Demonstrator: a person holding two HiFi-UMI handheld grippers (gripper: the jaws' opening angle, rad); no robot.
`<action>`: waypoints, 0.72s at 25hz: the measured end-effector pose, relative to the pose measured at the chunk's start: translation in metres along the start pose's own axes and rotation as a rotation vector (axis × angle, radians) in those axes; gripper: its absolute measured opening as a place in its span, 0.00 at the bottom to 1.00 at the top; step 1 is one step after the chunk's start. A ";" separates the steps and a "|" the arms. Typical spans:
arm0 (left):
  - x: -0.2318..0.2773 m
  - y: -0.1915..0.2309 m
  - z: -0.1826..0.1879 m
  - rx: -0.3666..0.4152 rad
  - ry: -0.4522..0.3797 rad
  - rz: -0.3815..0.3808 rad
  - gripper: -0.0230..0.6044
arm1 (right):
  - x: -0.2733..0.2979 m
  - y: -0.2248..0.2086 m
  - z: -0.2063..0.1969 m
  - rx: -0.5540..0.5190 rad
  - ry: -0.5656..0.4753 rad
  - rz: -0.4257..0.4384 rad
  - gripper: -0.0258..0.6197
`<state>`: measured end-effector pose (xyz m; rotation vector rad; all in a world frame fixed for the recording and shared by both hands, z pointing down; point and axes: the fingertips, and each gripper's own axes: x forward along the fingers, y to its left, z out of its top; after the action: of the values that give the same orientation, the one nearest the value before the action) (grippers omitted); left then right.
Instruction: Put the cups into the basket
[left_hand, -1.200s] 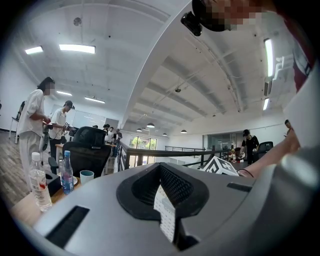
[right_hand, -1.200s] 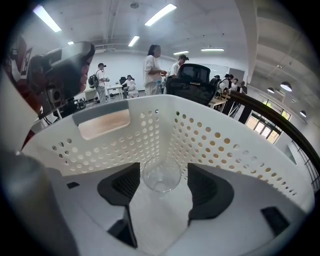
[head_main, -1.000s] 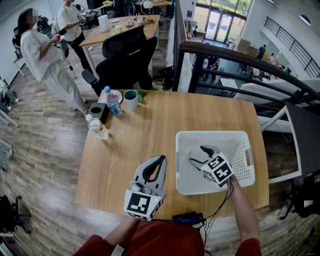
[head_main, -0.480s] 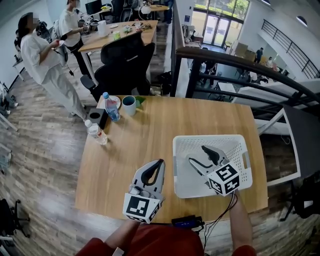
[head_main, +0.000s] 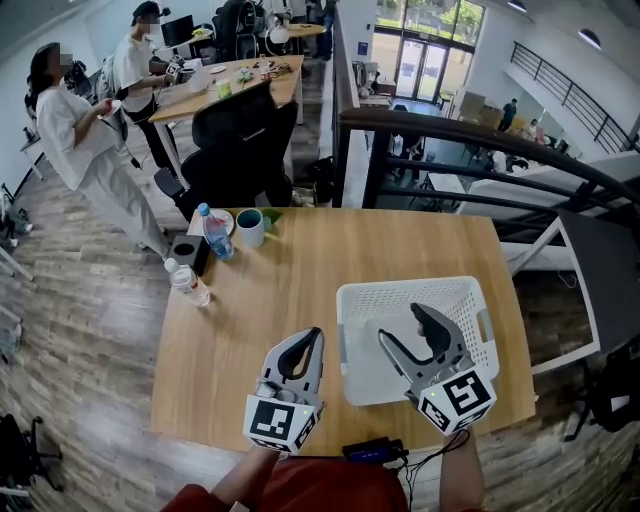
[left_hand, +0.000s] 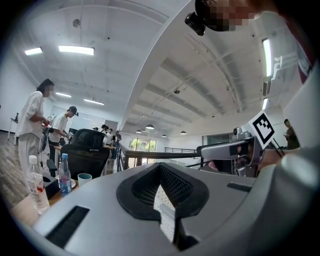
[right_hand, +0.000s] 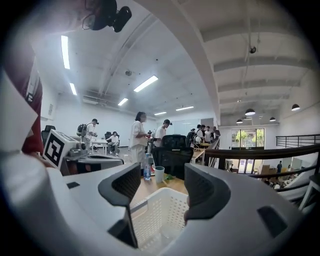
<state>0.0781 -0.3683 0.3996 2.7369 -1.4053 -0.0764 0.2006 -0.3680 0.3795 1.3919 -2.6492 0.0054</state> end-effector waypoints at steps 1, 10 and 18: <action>0.000 0.000 0.000 0.001 0.001 0.000 0.05 | -0.004 0.003 0.004 0.006 -0.016 -0.003 0.47; 0.002 -0.002 0.006 0.010 -0.015 -0.016 0.05 | -0.033 0.018 0.018 0.034 -0.109 -0.064 0.41; 0.000 -0.007 0.009 0.021 -0.018 -0.024 0.05 | -0.054 0.020 0.008 0.083 -0.110 -0.113 0.36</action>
<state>0.0834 -0.3645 0.3902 2.7775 -1.3855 -0.0889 0.2135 -0.3134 0.3653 1.6107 -2.6817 0.0270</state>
